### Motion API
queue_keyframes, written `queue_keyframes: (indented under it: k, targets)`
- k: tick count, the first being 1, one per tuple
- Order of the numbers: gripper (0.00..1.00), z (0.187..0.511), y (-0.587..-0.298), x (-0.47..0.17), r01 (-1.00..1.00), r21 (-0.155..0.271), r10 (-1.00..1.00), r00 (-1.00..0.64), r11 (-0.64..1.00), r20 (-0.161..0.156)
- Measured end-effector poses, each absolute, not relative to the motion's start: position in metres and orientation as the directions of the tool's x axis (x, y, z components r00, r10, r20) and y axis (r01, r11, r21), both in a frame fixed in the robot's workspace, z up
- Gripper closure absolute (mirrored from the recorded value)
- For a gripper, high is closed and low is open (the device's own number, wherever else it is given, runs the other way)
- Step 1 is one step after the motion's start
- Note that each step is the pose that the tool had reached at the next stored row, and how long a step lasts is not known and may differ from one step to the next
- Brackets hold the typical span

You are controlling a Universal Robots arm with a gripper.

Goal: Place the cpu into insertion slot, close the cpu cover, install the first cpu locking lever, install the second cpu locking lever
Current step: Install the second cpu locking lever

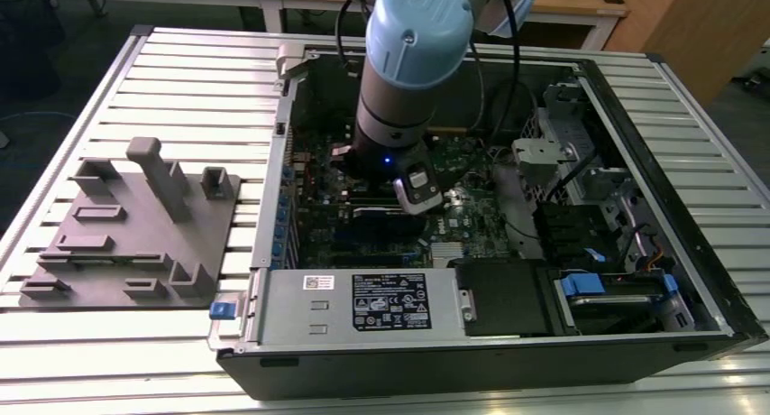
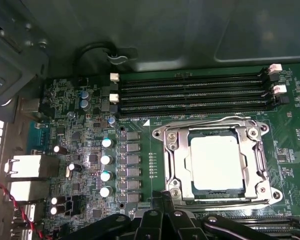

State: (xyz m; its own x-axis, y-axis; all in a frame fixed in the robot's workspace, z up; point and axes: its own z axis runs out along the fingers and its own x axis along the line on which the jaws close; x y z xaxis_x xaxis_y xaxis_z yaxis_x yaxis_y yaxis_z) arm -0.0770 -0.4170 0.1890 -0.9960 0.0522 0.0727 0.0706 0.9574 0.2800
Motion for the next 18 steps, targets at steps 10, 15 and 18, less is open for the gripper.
queue_keyframes:
  k: [10, 15, 18]
  targets:
    - [0.89, 0.1884, -0.4159, -0.077, 0.071, 0.251, 0.054, -0.996, 0.965, 0.071]
    - [0.89, 0.1883, -0.4159, -0.0774, 0.071, 0.251, 0.054, -0.996, 0.965, 0.071]
    - [0.89, 0.1883, -0.4159, -0.0775, 0.071, 0.251, 0.054, -0.996, 0.965, 0.071]
